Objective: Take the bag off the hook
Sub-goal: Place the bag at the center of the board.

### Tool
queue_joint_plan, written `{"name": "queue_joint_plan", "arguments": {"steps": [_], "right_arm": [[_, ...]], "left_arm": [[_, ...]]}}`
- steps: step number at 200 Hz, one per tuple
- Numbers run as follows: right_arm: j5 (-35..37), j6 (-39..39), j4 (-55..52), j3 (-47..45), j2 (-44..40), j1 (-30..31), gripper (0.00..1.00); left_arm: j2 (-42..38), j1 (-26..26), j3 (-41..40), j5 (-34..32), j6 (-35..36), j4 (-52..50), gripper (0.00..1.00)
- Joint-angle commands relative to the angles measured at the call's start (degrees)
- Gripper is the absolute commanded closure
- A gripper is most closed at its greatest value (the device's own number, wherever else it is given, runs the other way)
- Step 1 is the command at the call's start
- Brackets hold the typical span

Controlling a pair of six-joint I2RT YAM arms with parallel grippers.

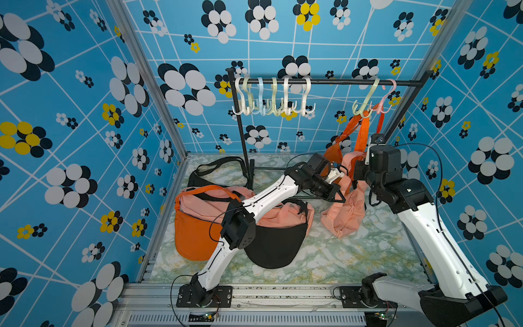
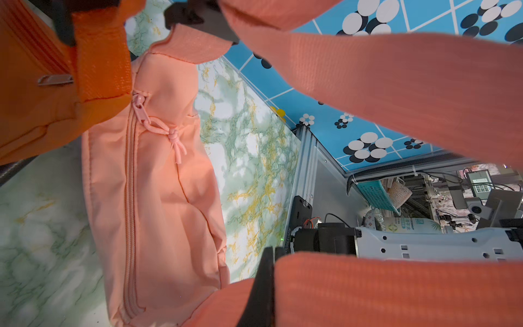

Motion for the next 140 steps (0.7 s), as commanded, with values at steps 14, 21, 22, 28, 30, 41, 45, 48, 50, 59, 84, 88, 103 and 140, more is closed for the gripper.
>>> {"name": "queue_joint_plan", "arguments": {"steps": [14, 21, 22, 28, 30, 41, 45, 48, 50, 59, 84, 88, 103, 140], "right_arm": [[-5.5, 7.8, -0.8, -6.9, -3.3, -0.6, 1.00], [-6.1, 9.2, -1.5, -8.9, -3.7, -0.7, 1.00], [-6.2, 9.3, -1.7, -9.2, -3.7, -0.7, 1.00], [-6.3, 10.6, -2.4, -10.9, -3.9, -0.8, 1.00], [-6.3, 11.1, -2.6, -11.5, -3.9, -0.8, 1.00], [-6.3, 14.1, -3.8, -14.5, -4.0, -1.4, 1.00], [-6.5, 15.2, -4.0, -15.8, -4.1, -1.8, 1.00], [-6.7, 16.1, -4.1, -16.7, -4.2, -2.0, 1.00], [-7.0, 16.7, -4.2, -17.2, -4.2, -2.3, 1.00], [-8.3, 19.2, -3.8, -19.8, -4.5, -3.7, 1.00], [-13.9, 24.8, 0.2, -26.3, -5.2, -8.8, 1.00], [-14.7, 25.5, 1.0, -27.2, -5.0, -9.5, 1.00], [-16.9, 27.6, 3.6, -30.0, -3.8, -11.6, 1.00], [-22.3, 33.1, 10.3, -36.5, 0.1, -18.0, 1.00]], "left_arm": [[2.5, 2.4, -4.2, -1.6, -0.6, 2.7, 1.00], [2.7, 2.7, -5.0, -2.0, -0.5, 2.8, 1.00], [2.7, 2.8, -5.1, -2.1, -0.5, 2.8, 1.00], [2.7, 3.1, -5.7, -2.5, -0.3, 2.8, 1.00], [2.8, 3.2, -5.9, -2.6, -0.3, 2.8, 1.00], [2.9, 3.5, -7.0, -3.2, -0.1, 2.8, 1.00], [2.9, 3.5, -7.3, -3.4, -0.1, 2.9, 1.00], [2.9, 3.6, -7.6, -3.5, -0.1, 3.0, 1.00], [2.9, 3.6, -7.6, -3.5, 0.0, 3.0, 1.00], [3.0, 3.7, -8.3, -3.8, 0.1, 2.9, 1.00], [3.1, 3.8, -9.9, -4.8, 0.8, 2.7, 1.00], [3.0, 3.9, -10.2, -5.0, 0.8, 2.6, 1.00], [3.2, 4.1, -10.6, -5.6, 1.3, 2.2, 1.00], [3.0, 4.6, -10.6, -7.3, 2.6, 0.4, 1.00]]}}
